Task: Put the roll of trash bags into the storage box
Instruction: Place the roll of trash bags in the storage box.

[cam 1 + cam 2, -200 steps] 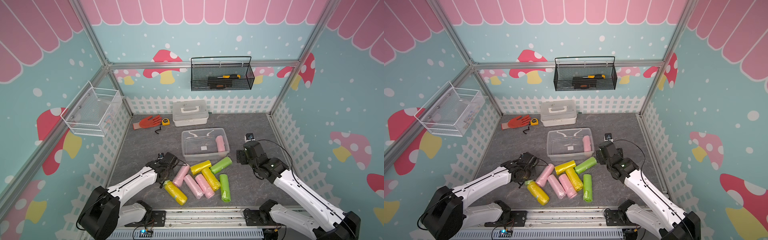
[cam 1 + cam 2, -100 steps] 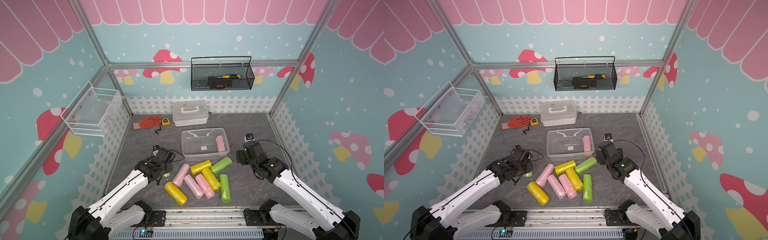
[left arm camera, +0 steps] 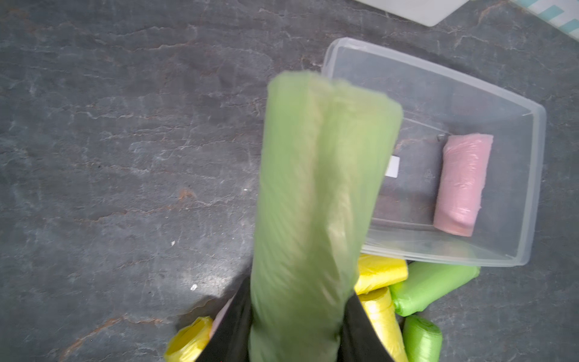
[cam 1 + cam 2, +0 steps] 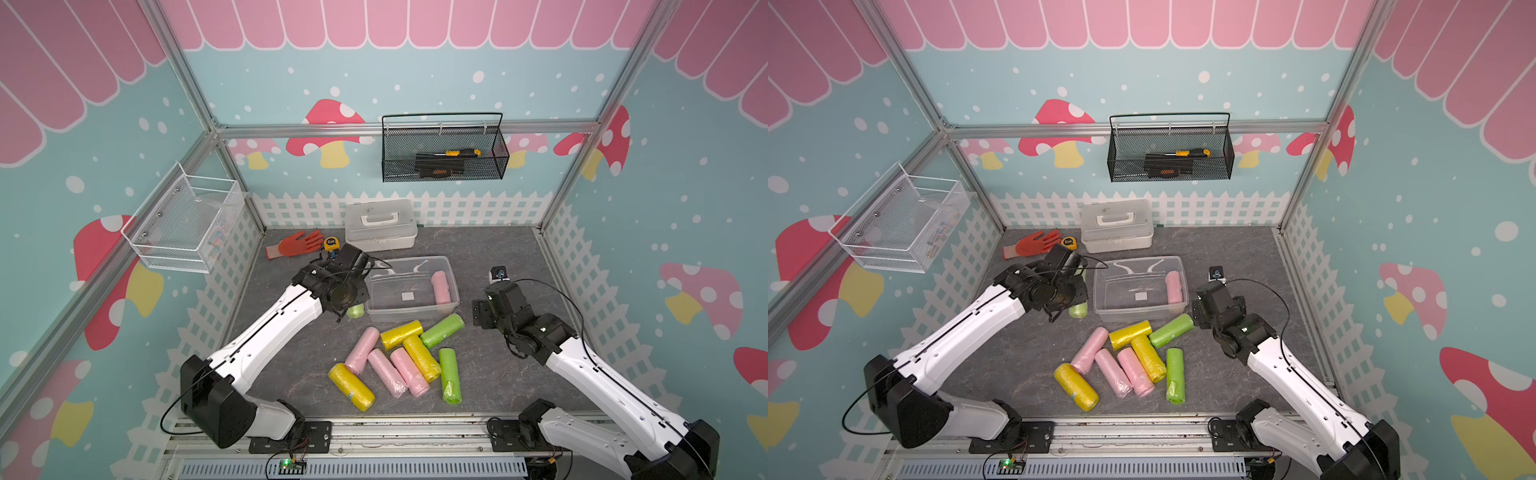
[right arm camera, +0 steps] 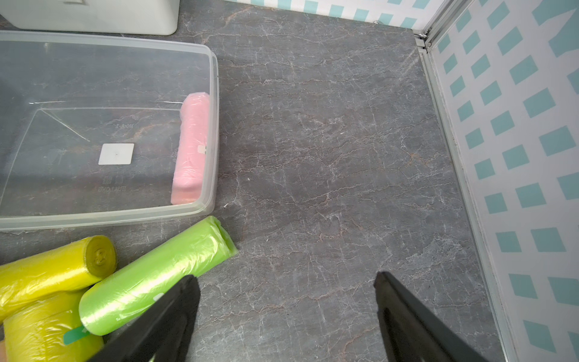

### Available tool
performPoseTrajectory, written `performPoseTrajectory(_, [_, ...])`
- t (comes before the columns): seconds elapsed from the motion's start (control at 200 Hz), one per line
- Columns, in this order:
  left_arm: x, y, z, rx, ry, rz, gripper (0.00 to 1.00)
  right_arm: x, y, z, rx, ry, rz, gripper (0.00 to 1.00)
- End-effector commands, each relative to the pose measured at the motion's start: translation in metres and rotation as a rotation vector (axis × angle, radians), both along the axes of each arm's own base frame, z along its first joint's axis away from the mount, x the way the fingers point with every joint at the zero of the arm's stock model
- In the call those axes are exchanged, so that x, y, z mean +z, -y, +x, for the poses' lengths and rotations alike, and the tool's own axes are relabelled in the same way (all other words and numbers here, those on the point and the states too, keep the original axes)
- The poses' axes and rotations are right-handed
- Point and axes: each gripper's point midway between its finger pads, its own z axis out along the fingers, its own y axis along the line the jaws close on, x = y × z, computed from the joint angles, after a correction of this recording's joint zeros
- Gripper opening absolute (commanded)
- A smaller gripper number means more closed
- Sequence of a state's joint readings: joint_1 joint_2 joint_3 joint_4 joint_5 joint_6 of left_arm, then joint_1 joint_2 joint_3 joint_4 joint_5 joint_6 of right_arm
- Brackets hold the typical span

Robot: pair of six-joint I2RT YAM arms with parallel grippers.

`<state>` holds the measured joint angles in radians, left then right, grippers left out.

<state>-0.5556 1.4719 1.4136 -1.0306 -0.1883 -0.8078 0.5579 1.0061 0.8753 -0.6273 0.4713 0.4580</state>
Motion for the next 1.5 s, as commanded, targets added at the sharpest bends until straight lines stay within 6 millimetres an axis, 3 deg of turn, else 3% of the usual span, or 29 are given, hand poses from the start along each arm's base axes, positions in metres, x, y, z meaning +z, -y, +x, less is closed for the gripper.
performPoseTrajectory(0.0, [0.012,0.018,0.012,-0.034,-0.030,0.002,0.00,0.006,0.000,0.002,-0.015,0.001,0.002,0.89])
performPoseTrajectory(0.22, [-0.003,0.052,0.053,-0.084,-0.111,0.038,0.00,0.007,0.000,0.003,-0.016,0.002,0.007,0.89])
performPoseTrajectory(0.41, [-0.025,0.065,0.087,-0.103,-0.149,0.108,0.00,0.007,-0.003,0.005,-0.006,-0.008,0.009,0.89])
performPoseTrajectory(0.63, [-0.057,0.072,0.107,-0.081,-0.210,0.097,0.00,0.009,-0.005,0.006,-0.002,-0.007,0.019,0.89])
performPoseTrajectory(0.76, [-0.080,0.077,0.111,-0.088,-0.256,0.103,0.00,0.008,-0.008,0.007,0.006,-0.014,0.032,0.88])
performPoseTrajectory(0.916, [-0.100,0.064,0.111,-0.042,-0.293,0.140,0.00,0.008,-0.008,0.007,0.000,-0.016,0.035,0.87])
performPoseTrajectory(1.181, [-0.119,0.046,0.119,-0.018,-0.325,0.175,0.00,0.005,-0.008,0.008,-0.003,-0.021,0.032,0.87])
performPoseTrajectory(1.491, [-0.144,0.038,0.112,-0.035,-0.370,0.252,0.00,0.004,-0.008,0.008,-0.006,-0.024,0.028,0.87])
